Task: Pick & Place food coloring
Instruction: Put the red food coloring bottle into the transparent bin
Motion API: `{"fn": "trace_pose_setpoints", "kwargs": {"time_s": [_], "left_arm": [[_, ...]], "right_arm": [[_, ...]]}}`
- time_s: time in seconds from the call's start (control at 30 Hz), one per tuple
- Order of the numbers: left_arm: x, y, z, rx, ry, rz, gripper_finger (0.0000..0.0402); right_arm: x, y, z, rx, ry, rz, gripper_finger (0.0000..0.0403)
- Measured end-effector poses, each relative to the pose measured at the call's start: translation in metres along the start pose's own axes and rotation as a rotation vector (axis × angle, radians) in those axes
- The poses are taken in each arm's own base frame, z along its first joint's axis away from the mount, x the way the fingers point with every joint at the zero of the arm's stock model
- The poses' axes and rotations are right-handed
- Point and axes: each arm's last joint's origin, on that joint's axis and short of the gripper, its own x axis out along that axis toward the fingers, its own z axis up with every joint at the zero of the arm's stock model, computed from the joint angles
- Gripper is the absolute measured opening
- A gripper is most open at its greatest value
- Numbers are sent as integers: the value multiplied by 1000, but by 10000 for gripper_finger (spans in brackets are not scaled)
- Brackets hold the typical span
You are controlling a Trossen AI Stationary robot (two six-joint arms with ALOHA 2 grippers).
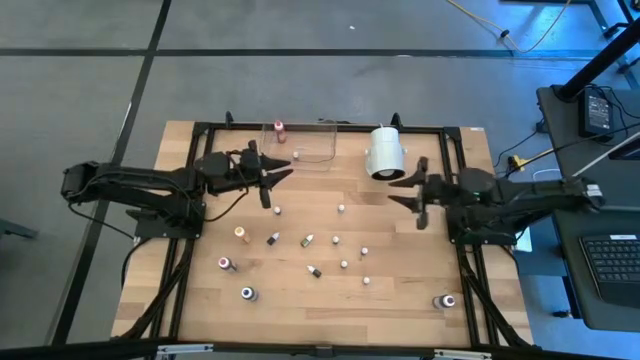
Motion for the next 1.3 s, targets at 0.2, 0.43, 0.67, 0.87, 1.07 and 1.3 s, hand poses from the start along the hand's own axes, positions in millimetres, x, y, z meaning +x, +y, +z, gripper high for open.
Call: {"fn": "trace_pose_setpoints", "kwargs": {"time_s": [0.2, 0.43, 0.67, 0.87, 1.07, 1.3], "left_arm": [[0, 0, 0, 1, 1, 0, 103], [0, 0, 0, 1, 3, 0, 101], [0, 0, -1, 2, 8, 1, 98], [0, 0, -1, 2, 8, 1, 102], [0, 0, -1, 13, 8, 1, 98], [0, 0, -1, 39, 9, 1, 102]], "right_arm": [[59, 7, 5, -68, 309, 24, 158], [122, 15, -27, -118, 541, 37, 158], [160, 11, -58, -97, 679, 9, 158], [174, 1, -79, -106, 753, -12, 158], [178, -5, -92, -100, 797, -26, 158], [183, -3, -104, -90, 818, 2, 158]]}}
